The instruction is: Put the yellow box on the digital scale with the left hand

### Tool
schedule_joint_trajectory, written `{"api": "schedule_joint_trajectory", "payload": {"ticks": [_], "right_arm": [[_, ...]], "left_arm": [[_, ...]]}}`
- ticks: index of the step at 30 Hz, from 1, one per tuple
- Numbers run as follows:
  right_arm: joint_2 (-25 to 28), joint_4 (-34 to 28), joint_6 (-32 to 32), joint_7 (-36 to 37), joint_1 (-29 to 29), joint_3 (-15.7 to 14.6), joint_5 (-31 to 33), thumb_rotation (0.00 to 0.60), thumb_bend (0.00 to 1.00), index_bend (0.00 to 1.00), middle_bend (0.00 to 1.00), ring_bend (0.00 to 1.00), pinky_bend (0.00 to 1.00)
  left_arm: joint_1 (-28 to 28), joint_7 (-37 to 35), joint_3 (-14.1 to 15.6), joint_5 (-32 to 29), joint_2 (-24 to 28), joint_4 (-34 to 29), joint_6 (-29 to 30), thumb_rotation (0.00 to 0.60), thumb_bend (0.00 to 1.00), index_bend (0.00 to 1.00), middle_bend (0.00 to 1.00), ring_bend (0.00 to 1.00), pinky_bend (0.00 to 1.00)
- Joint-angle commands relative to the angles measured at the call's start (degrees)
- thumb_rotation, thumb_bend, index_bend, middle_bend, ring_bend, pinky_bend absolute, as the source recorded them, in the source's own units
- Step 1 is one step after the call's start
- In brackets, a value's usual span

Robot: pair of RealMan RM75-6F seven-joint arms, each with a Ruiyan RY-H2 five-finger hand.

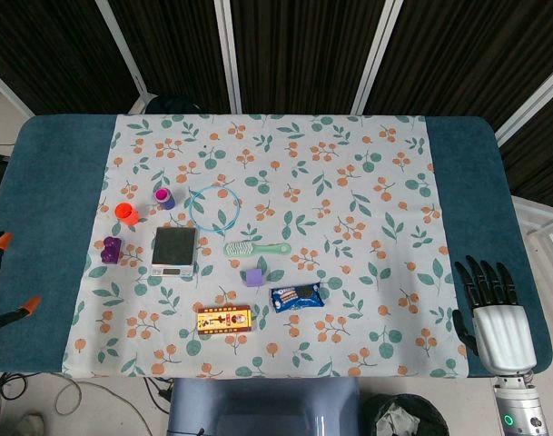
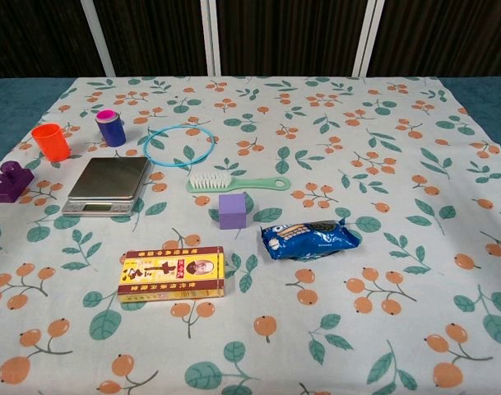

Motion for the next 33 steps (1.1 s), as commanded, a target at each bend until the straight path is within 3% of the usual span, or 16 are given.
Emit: {"api": "schedule_joint_trajectory", "payload": {"ticks": [1, 16, 20, 26, 29, 33], "right_arm": [[0.0, 0.0, 0.0, 0.0, 0.0, 0.0, 0.1, 0.6, 0.51, 0.03, 0.07, 0.06, 0.01], [0.3, -0.1, 0.4, 0.3, -0.3, 0.1, 0.2, 0.6, 0.51, 0.03, 0.07, 0.06, 0.01], [0.4, -0.1, 0.5, 0.5, -0.3, 0.1, 0.1, 0.6, 0.51, 0.03, 0.07, 0.06, 0.01], [0.5, 0.0, 0.4, 0.8, -0.4, 0.1, 0.4, 0.6, 0.51, 0.03, 0.07, 0.06, 0.01], [0.5, 0.1, 0.2, 0.7, -0.4, 0.1, 0.6, 0.6, 0.51, 0.03, 0.07, 0.06, 0.01], [0.3, 0.2, -0.1, 0.5, -0.2, 0.1, 0.8, 0.6, 0.51, 0.03, 0.07, 0.06, 0.01]], "left_arm": [[0.0, 0.0, 0.0, 0.1, 0.0, 0.0, 0.0, 0.6, 0.1, 0.02, 0.04, 0.01, 0.08], [0.0, 0.1, 0.2, 0.2, 0.0, 0.1, -0.1, 0.6, 0.1, 0.01, 0.04, 0.01, 0.08], [-0.2, 0.0, 0.2, 1.2, -0.1, 0.4, 0.4, 0.6, 0.1, 0.01, 0.07, 0.05, 0.14], [-0.6, -0.8, 0.1, 4.2, -1.8, 3.2, 2.6, 0.6, 0.2, 0.03, 0.24, 0.2, 0.25], [-1.2, 0.0, 0.3, 5.1, -2.5, 4.1, 2.2, 0.6, 0.31, 0.04, 0.43, 0.35, 0.38], [-3.1, 3.5, 1.4, 6.9, -2.0, 3.7, -1.0, 0.6, 0.46, 0.06, 0.69, 0.62, 0.64]]}}
